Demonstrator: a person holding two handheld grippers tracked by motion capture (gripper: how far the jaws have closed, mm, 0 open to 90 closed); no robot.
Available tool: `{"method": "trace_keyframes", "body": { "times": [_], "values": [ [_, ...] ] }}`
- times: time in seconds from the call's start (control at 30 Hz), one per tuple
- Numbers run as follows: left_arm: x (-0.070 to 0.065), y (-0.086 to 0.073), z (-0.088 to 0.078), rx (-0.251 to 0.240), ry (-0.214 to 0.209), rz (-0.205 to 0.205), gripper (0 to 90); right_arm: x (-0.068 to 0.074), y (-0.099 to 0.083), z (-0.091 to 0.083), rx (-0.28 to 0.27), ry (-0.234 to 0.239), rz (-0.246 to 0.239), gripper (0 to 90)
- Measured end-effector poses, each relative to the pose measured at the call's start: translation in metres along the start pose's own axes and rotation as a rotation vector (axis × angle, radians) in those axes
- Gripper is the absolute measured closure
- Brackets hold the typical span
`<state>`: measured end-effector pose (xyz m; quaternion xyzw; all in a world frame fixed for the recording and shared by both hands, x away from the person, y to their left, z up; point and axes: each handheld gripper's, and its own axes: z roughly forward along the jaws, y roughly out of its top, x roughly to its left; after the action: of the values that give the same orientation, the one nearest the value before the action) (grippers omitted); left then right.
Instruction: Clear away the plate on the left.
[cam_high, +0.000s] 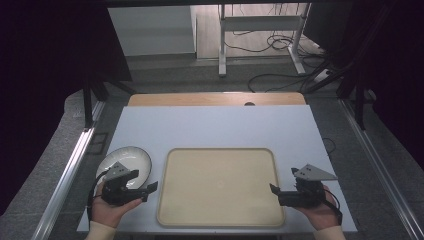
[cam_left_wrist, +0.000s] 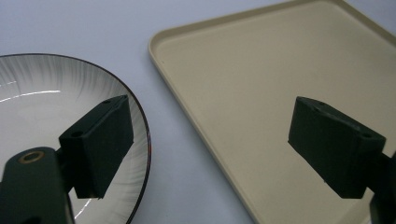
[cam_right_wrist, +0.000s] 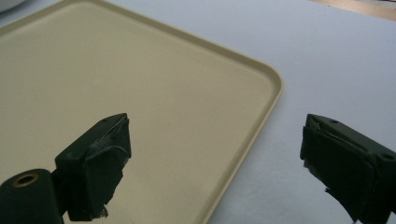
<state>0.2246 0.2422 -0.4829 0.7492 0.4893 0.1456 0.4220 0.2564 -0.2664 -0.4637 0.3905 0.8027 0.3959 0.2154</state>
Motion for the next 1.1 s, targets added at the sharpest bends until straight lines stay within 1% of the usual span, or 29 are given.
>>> {"method": "trace_keyframes", "body": {
  "times": [0.23,0.37,0.53,0.6,0.77,0.9,1.03,1.1],
  "values": [
    [-0.001,-0.001,0.003,0.011,-0.001,0.009,13.5,-0.003,-0.001,0.000,-0.005,-0.004,0.002,9.9],
    [-0.001,-0.001,0.004,0.015,0.000,0.010,13.6,-0.003,-0.002,0.003,0.010,0.003,-0.009,9.9],
    [0.000,0.001,0.005,0.016,-0.001,0.008,14.1,-0.003,-0.001,0.008,0.025,0.006,-0.024,10.0],
    [0.001,0.001,0.005,0.018,-0.003,0.010,14.4,-0.003,-0.001,0.009,0.026,0.007,-0.025,10.1],
    [0.003,0.001,0.006,0.019,0.007,0.004,15.5,-0.003,-0.001,0.010,0.027,0.006,-0.025,10.5],
    [0.004,0.002,0.008,0.030,0.007,0.009,15.9,-0.003,-0.002,0.011,0.024,0.008,-0.024,11.2],
    [0.007,0.003,0.011,0.037,0.017,0.012,16.6,-0.004,-0.003,0.015,0.029,0.003,-0.034,11.8],
    [0.011,0.005,0.011,0.038,0.021,0.012,17.1,-0.006,-0.003,0.018,0.039,-0.001,-0.039,12.1]
  ]
}}
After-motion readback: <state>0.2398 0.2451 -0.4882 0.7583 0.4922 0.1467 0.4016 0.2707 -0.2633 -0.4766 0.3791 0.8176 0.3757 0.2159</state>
